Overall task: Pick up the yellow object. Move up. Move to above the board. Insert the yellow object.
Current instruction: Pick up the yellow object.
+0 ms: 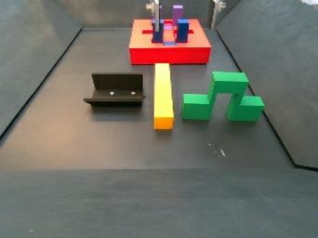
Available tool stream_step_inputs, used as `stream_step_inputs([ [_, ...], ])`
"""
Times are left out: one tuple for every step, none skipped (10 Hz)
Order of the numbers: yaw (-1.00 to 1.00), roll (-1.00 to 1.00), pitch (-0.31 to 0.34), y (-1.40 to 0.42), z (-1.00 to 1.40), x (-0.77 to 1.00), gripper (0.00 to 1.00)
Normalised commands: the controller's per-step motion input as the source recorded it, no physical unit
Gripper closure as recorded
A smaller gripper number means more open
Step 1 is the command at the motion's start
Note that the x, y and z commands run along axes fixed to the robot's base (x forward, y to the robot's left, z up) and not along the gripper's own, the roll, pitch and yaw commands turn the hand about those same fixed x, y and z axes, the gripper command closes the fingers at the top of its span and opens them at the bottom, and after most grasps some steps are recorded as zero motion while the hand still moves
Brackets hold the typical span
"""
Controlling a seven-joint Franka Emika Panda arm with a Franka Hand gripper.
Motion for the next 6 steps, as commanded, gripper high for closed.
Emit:
stream_step_inputs([
  [0.00, 0.00, 0.056, -0.09, -0.38, 0.47, 0.00],
  [-0.23, 0.08, 0.049, 0.11, -0.47, -0.19, 0.00],
  [-0.41, 0.05, 0.000, 0.24, -0.42, -0.76, 0.00],
  [-0.09, 0.00, -0.066, -0.03, -0.23, 0.00, 0.00],
  [0.03, 0.01, 0.124, -0.25, -0.35, 0.83, 0.00],
  [0.05, 0.02, 0.170, -0.01, -0.61, 0.95, 0.00],
])
